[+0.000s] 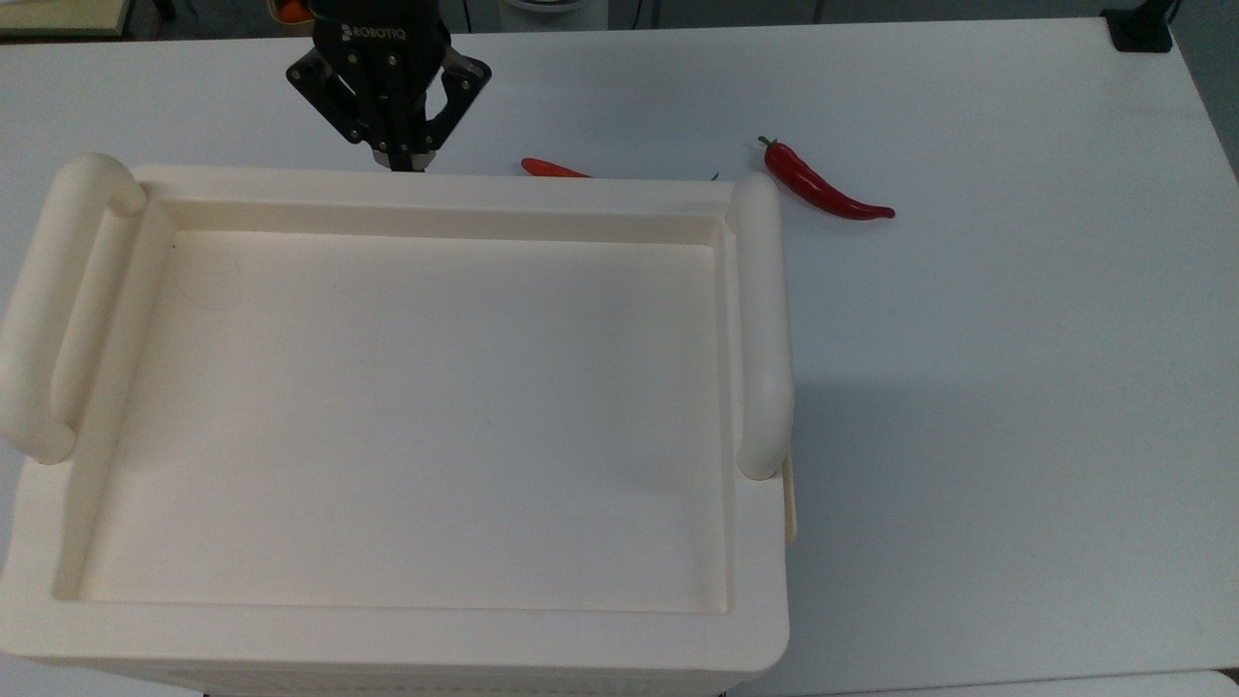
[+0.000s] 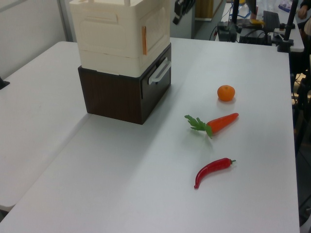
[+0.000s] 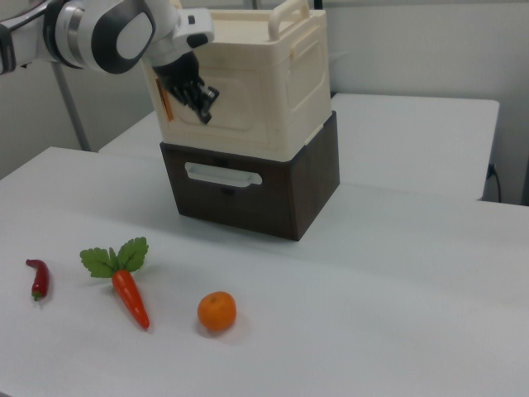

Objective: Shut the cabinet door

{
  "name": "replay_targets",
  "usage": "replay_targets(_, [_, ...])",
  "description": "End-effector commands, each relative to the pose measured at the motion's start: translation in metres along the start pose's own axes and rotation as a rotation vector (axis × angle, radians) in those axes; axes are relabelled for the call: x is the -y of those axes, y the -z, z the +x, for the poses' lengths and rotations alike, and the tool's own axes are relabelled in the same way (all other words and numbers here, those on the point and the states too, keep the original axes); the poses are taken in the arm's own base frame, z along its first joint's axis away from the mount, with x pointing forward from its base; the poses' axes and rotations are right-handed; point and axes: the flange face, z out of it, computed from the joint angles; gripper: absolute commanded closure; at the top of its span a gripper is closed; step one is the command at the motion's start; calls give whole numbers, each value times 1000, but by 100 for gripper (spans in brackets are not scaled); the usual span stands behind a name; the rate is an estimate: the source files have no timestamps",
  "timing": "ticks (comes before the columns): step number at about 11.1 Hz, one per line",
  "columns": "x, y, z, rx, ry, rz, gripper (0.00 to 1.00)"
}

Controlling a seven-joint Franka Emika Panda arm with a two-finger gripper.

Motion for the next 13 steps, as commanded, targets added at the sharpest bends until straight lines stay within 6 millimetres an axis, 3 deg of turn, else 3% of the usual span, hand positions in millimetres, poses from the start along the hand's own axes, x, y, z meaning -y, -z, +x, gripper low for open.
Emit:
replay_targets(1, [28,-10,-48,226,89,-98,98])
replay_targets(3, [33,-6,-71,316,124,-129,98])
replay_targets(6, [19,20,-103,422,211,-140,98])
replay_targets(8, [9,34,-108,422,198,-143,92])
replay_targets(9, [7,34,-109,430,194,-146,73])
replay_targets(11, [5,34,-108,427,191,-147,13])
replay_targets(12, [6,33,-108,426,193,-149,0])
replay_targets(13, [5,33,-107,425,192,-149,0])
